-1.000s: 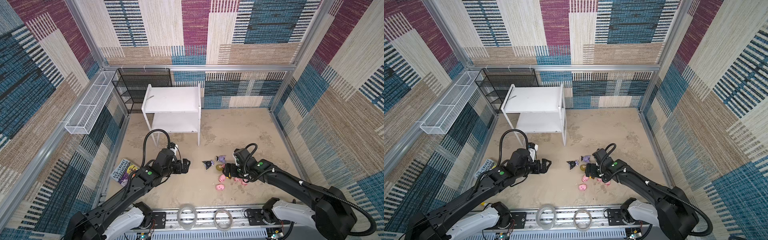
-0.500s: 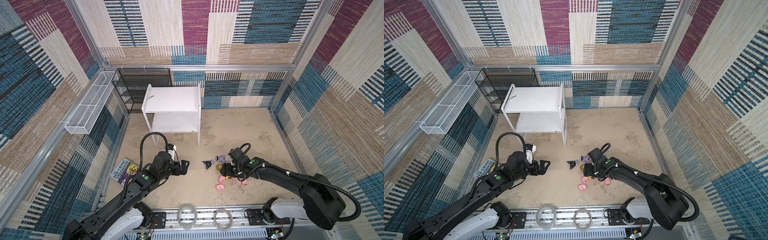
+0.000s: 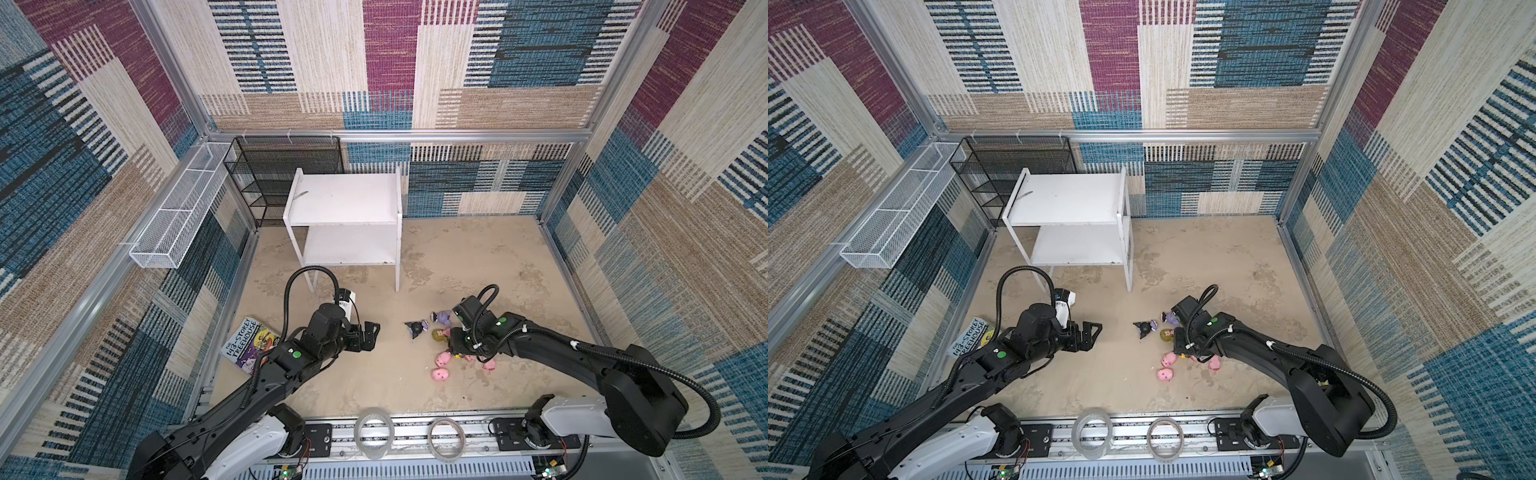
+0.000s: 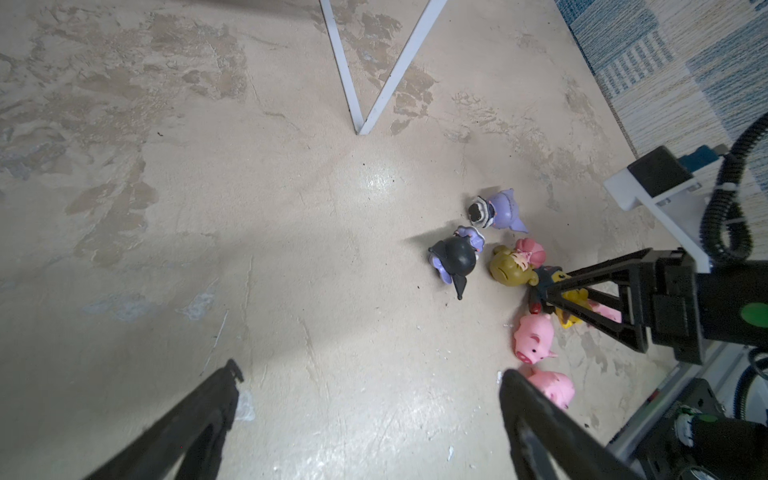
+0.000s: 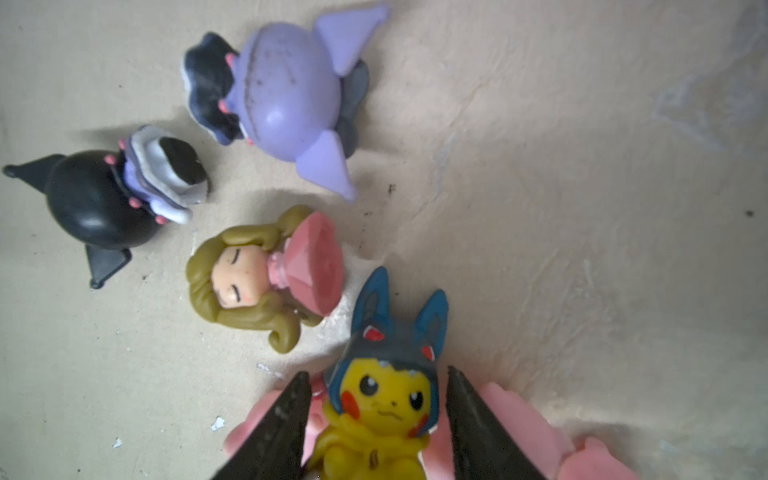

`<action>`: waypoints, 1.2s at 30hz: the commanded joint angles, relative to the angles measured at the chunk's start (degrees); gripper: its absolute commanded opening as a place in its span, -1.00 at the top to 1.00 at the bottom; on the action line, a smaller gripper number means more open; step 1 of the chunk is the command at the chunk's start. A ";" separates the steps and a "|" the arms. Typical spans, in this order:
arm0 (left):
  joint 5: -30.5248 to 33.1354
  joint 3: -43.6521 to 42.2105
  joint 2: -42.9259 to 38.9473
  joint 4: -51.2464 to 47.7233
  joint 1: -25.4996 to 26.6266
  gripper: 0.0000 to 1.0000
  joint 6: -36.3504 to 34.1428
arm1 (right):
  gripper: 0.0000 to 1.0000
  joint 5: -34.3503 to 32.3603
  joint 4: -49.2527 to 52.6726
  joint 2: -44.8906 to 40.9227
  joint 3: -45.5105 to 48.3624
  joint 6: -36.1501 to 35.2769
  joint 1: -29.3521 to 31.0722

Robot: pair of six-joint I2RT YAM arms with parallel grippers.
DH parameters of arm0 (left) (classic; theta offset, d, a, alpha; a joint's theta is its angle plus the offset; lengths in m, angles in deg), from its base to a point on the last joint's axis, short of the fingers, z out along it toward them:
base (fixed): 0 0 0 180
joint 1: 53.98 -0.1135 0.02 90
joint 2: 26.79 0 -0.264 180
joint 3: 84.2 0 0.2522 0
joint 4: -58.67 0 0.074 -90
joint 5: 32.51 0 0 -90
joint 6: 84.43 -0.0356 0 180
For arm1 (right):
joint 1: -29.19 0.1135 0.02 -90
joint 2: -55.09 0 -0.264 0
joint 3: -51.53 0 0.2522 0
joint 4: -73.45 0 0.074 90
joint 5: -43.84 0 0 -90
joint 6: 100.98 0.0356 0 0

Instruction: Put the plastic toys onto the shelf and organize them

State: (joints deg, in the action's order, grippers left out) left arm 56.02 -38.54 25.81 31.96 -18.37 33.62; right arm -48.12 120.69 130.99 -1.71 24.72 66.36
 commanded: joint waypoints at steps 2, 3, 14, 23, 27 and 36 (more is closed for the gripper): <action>0.19 0.88 0.13 1.35 -0.02 -0.98 -0.54 | -0.01 -4.30 0.86 0.48 -1.06 -0.84 0.10; 0.32 0.81 -0.01 1.35 -0.09 -0.98 -0.54 | 0.00 -5.36 0.50 0.64 -1.50 -1.11 -0.01; 0.70 1.55 -0.30 0.24 -0.02 -0.98 -0.92 | 0.09 -10.16 -5.54 4.63 -4.33 -6.94 -5.78; 1.63 1.08 -1.46 0.41 -0.08 -0.98 -1.17 | -0.30 -8.96 0.86 -5.36 1.20 2.55 -5.79; 0.97 1.57 -0.06 1.07 -0.16 -0.98 -1.52 | -0.28 -7.44 0.94 -7.44 3.61 5.29 -5.42; 0.64 2.29 -0.81 -0.30 -0.19 -0.98 -1.51 | -0.08 -7.34 -1.09 -7.21 6.94 8.30 -5.09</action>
State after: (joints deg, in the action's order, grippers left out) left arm 57.09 -36.72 25.61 31.61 -18.48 32.77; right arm -56.20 121.23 124.80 3.88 30.73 61.27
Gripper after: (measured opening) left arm 0.991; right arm 0.545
